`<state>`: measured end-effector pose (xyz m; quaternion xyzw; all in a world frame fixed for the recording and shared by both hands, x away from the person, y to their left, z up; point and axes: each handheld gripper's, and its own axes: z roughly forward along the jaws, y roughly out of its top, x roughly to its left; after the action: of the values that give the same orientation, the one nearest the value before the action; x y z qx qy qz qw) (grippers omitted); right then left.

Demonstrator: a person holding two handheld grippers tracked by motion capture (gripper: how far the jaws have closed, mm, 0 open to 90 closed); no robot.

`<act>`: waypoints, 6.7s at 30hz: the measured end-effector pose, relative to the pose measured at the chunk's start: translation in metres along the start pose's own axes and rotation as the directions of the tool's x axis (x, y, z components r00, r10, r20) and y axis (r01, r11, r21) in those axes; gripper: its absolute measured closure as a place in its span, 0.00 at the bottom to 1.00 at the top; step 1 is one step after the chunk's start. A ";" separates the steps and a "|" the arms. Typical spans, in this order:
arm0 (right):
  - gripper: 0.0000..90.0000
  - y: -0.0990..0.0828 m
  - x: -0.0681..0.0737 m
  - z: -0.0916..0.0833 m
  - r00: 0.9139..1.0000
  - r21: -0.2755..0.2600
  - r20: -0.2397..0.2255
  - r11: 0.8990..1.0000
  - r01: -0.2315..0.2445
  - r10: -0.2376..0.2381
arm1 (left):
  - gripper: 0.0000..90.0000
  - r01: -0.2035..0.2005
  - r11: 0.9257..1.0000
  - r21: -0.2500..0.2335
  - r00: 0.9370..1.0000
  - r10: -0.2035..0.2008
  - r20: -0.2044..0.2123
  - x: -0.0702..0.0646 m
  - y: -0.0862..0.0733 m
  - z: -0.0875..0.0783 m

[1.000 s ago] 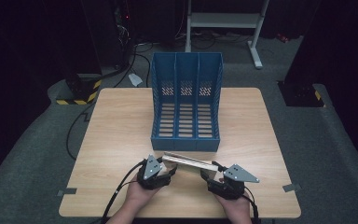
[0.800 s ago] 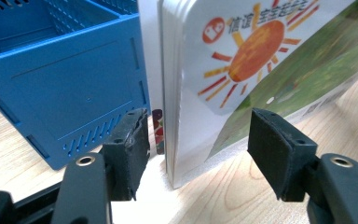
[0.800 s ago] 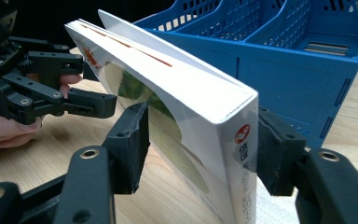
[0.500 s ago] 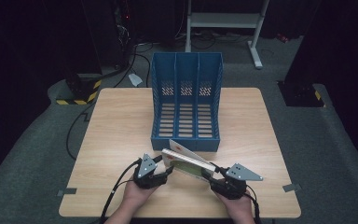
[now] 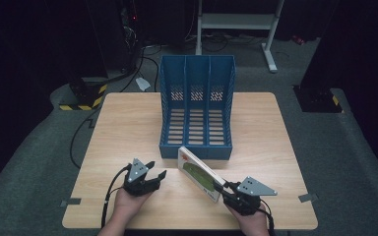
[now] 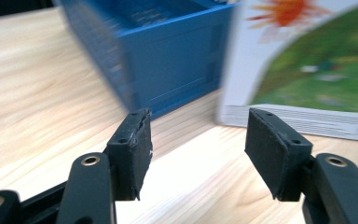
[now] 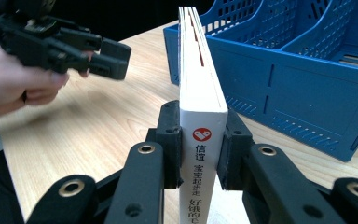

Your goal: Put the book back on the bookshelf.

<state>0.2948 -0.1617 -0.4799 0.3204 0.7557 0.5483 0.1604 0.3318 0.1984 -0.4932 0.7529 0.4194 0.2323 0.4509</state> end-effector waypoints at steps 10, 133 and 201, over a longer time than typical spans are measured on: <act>0.82 -0.001 0.007 -0.003 1.000 0.008 -0.009 1.000 0.028 -0.028 | 0.43 0.000 0.994 0.109 0.986 0.018 -0.164 0.034 -0.026 -0.004; 0.84 0.118 -0.009 -0.029 0.946 -0.055 0.323 0.998 0.021 -0.002 | 0.37 0.025 0.979 0.201 0.989 0.004 -0.145 0.045 -0.037 0.003; 0.84 0.165 -0.087 0.109 0.807 -0.010 0.586 0.996 -0.085 0.075 | 0.37 0.049 0.977 0.207 0.992 -0.024 -0.120 0.048 -0.036 0.003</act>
<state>0.4747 -0.1078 -0.3734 0.5066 0.6600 0.4226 0.3593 0.3446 0.2460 -0.5278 0.7734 0.4810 0.2221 0.3481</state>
